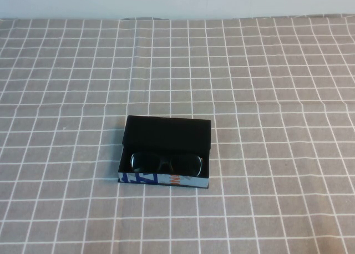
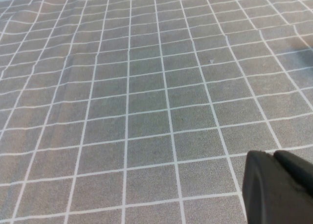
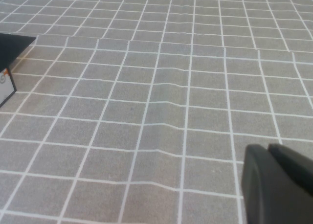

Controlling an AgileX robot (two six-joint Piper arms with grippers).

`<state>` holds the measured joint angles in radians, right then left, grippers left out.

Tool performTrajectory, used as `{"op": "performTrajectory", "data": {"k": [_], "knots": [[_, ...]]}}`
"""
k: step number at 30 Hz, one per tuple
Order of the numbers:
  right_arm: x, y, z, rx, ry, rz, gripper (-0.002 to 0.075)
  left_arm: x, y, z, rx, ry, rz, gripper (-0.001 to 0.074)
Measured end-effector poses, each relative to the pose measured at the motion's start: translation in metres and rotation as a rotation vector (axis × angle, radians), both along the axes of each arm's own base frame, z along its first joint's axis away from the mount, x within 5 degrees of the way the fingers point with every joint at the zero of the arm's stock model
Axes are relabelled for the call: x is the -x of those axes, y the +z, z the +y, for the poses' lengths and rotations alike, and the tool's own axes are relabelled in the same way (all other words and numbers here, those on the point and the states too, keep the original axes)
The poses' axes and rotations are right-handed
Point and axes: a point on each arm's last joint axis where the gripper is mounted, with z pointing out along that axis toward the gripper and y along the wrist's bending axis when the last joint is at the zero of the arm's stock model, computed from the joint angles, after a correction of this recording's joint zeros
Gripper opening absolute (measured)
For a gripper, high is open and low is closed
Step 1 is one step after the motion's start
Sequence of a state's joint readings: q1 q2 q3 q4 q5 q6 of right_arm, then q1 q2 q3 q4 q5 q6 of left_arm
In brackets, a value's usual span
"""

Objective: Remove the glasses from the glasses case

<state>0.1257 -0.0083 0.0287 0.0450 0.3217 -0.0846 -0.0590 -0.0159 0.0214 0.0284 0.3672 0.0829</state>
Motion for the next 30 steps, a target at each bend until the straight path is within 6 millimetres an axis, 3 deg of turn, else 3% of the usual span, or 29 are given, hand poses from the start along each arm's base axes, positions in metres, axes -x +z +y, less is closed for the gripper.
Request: {"op": "performTrajectory", "data": {"k": [5,14,20,26,30], "knots": [[0.0,0.002,0.001,-0.058,0.0,-0.017,-0.0018,0.0,0.0,0.0,0.0,0.0,0.0,-0.0004],[-0.002,0.02,0.003,-0.527,-0.044,-0.13,-0.0018,0.0,0.0,0.0,0.0,0.0,0.0,-0.0004],[-0.003,0.027,-0.001,-0.723,-0.09,-0.177,-0.0018,0.0,0.0,0.0,0.0,0.0,0.0,-0.0004],[-0.003,0.029,0.005,-0.888,-0.061,-0.073,-0.0018,0.0,0.0,0.0,0.0,0.0,0.0,-0.0004],[-0.007,0.054,0.019,-0.824,0.035,0.1,-0.0018,0.0,0.0,0.0,0.0,0.0,0.0,-0.0004]]}}
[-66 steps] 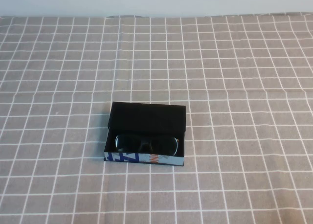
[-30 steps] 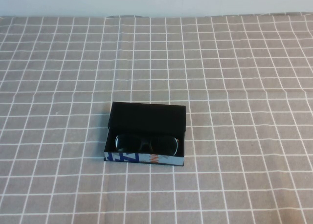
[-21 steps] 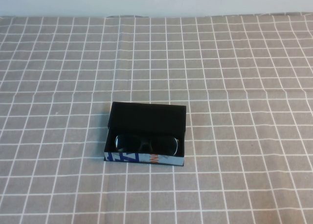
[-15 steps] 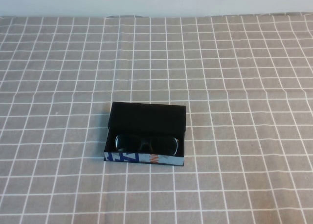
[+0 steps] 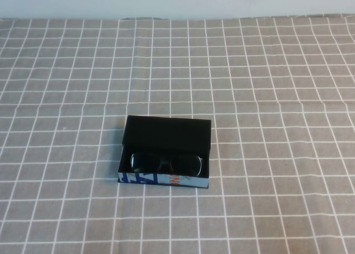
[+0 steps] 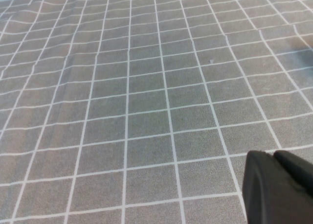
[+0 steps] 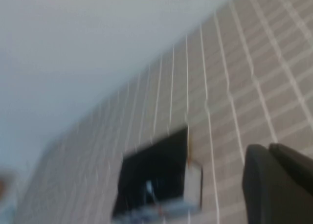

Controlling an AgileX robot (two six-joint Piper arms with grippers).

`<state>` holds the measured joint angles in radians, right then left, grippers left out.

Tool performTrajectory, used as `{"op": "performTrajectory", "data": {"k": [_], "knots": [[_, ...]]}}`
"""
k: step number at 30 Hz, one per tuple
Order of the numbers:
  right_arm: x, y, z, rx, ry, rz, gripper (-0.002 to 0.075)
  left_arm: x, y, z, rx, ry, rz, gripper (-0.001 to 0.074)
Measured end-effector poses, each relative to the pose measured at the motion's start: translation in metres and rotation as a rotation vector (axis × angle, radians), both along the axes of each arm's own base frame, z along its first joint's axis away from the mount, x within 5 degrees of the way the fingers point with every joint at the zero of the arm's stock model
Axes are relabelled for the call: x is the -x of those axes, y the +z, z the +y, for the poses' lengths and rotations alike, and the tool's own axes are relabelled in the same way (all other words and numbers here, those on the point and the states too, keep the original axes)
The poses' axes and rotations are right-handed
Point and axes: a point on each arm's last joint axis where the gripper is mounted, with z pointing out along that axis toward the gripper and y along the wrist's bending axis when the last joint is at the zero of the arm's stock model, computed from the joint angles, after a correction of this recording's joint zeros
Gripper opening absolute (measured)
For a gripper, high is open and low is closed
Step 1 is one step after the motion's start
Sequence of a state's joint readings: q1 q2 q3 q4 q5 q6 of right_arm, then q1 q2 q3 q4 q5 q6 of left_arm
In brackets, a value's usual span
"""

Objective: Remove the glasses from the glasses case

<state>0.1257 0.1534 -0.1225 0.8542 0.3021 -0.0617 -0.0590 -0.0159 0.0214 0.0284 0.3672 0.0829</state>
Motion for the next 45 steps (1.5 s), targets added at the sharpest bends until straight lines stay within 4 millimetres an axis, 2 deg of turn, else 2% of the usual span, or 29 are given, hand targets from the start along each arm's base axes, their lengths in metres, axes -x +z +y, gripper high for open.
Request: {"op": "performTrajectory", "data": {"k": [3,7,10,14,17,21,24,28,32,36,38,45], "knots": [[-0.012,0.019,0.013,0.134,0.163,0.17,-0.0018,0.0,0.0,0.0,0.0,0.0,0.0,-0.0004],[-0.038,0.033,0.022,0.304,0.32,0.407,-0.0018,0.0,0.0,0.0,0.0,0.0,0.0,-0.0004],[-0.068,0.045,0.025,0.408,0.398,0.495,-0.0018,0.0,0.0,0.0,0.0,0.0,0.0,-0.0004],[-0.118,0.057,0.036,0.495,0.494,0.549,-0.0018,0.0,0.0,0.0,0.0,0.0,0.0,-0.0004],[-0.152,0.063,0.058,0.585,0.589,0.544,-0.0018,0.0,0.0,0.0,0.0,0.0,0.0,-0.0004],[-0.188,0.069,0.108,0.785,0.738,0.473,-0.0018,0.0,0.0,0.0,0.0,0.0,0.0,-0.0004],[-0.208,0.063,0.153,0.967,0.875,0.403,-0.0018,0.0,0.0,0.0,0.0,0.0,0.0,-0.0004],[-0.227,0.059,0.201,1.142,1.087,0.264,-0.0006,0.0,0.0,0.0,0.0,0.0,0.0,-0.0004],[-0.243,0.048,0.235,1.205,1.299,0.167,0.0085,0.0,0.0,0.0,0.0,0.0,0.0,-0.0004],[-0.262,0.031,0.255,1.269,1.412,0.082,0.0235,0.0,0.0,0.0,0.0,0.0,0.0,-0.0004],[-0.269,0.025,0.262,1.296,1.444,0.042,0.0279,0.0,0.0,0.0,0.0,0.0,0.0,-0.0004],[-0.283,0.001,0.273,1.331,1.502,0.005,0.0317,0.0,0.0,0.0,0.0,0.0,0.0,-0.0004]]}}
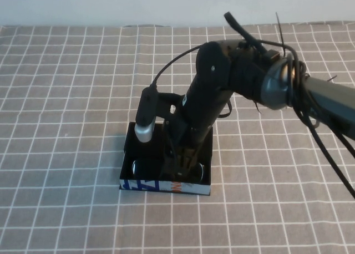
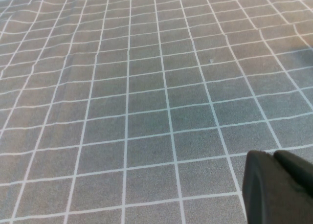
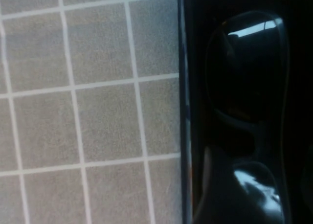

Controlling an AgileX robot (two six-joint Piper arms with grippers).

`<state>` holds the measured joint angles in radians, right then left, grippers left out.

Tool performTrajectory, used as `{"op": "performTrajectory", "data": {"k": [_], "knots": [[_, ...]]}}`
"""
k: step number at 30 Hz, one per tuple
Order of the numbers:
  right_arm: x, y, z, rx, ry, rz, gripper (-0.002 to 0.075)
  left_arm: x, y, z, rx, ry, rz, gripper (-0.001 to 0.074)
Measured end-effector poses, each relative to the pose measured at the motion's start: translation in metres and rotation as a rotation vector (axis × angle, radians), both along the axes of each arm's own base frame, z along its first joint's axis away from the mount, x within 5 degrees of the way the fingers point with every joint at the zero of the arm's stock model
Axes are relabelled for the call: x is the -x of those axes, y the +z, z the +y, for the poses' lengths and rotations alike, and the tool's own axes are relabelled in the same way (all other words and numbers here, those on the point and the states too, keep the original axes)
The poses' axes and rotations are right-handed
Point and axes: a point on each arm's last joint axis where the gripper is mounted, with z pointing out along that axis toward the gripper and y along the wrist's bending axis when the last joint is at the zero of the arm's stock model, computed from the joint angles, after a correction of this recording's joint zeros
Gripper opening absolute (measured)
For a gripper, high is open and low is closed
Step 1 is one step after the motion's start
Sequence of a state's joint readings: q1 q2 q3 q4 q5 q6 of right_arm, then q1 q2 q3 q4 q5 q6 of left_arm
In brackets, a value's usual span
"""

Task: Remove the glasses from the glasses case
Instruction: Pick up the glasses from the glasses case

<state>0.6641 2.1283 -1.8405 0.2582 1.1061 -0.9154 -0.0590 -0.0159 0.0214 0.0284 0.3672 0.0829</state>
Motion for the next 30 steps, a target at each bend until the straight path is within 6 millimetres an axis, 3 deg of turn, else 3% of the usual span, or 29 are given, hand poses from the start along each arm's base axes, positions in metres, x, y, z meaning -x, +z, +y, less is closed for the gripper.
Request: {"op": "performTrajectory", "data": {"k": [8,30], "knots": [[-0.007,-0.017,0.005,-0.003,-0.008,-0.011,0.0318,0.0,0.0,0.0,0.0,0.0,0.0,-0.0004],[-0.011,-0.032,0.007,0.017,0.011,-0.013,0.0318,0.0,0.0,0.0,0.0,0.0,0.0,-0.0004]]}}
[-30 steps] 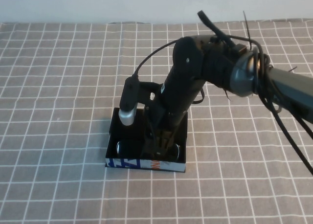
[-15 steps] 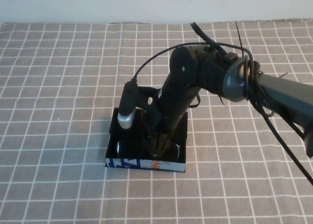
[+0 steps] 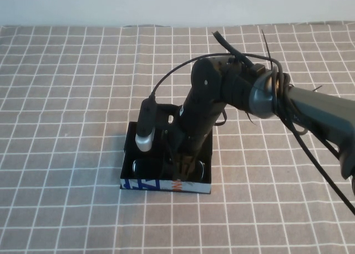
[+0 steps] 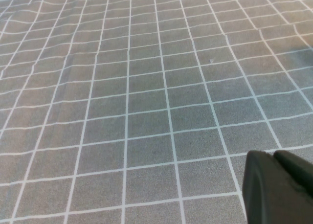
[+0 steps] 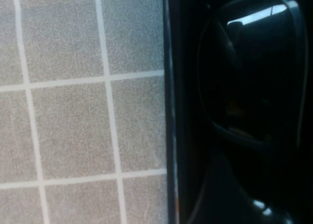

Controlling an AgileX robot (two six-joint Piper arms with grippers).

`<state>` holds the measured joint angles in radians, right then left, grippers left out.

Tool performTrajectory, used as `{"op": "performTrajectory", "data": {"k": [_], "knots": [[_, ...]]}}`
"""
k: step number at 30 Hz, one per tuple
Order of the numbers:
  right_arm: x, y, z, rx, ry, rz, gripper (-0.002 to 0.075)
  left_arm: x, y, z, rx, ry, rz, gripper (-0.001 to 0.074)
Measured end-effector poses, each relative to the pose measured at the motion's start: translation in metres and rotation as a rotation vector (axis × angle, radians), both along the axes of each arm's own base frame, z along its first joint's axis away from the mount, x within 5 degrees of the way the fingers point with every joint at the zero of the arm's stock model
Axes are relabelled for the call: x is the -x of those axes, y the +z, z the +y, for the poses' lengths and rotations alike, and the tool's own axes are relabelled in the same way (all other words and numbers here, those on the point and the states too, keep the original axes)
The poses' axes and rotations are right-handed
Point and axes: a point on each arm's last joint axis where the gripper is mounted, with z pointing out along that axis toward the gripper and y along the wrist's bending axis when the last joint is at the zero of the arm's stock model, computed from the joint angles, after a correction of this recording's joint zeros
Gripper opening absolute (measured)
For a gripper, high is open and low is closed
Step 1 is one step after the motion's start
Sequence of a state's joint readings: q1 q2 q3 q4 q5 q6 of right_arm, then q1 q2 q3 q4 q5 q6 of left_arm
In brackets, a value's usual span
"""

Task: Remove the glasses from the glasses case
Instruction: Pick up the glasses from the glasses case

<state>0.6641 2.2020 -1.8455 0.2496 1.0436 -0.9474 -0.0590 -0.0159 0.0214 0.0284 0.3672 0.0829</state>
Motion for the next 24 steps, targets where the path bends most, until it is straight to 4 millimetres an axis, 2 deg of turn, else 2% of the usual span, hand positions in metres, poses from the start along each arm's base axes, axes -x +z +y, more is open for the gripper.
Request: {"op": "performTrajectory", "data": {"k": [5,7,11,15,17,20,22,24], "knots": [[0.0,-0.003,0.0,0.007,0.001,0.006,0.0286,0.0,0.0,0.0,0.0,0.0,0.0,-0.0004],[0.0,-0.003,0.0,0.006,0.001,0.005,0.0235,0.0,0.0,0.0,0.0,0.0,0.0,-0.0004],[-0.001,-0.003,0.001,0.004,0.0,0.001,0.0073,0.0,0.0,0.0,0.0,0.0,0.0,-0.0004],[-0.002,0.005,0.0,-0.009,-0.058,-0.013,0.0051,0.0,0.0,0.0,0.0,0.0,0.0,-0.0004],[-0.001,0.017,-0.003,-0.023,-0.123,-0.023,0.005,0.0,0.0,0.0,0.0,0.0,0.0,-0.0004],[0.003,0.048,-0.01,-0.058,-0.305,-0.016,0.005,0.0,0.0,0.0,0.0,0.0,0.0,-0.0004],[0.009,0.071,-0.019,-0.079,-0.454,-0.005,0.005,0.0,0.0,0.0,0.0,0.0,0.0,-0.0004],[0.017,0.084,-0.03,-0.087,-0.573,0.003,0.005,0.0,0.0,0.0,0.0,0.0,0.0,-0.0004]]}}
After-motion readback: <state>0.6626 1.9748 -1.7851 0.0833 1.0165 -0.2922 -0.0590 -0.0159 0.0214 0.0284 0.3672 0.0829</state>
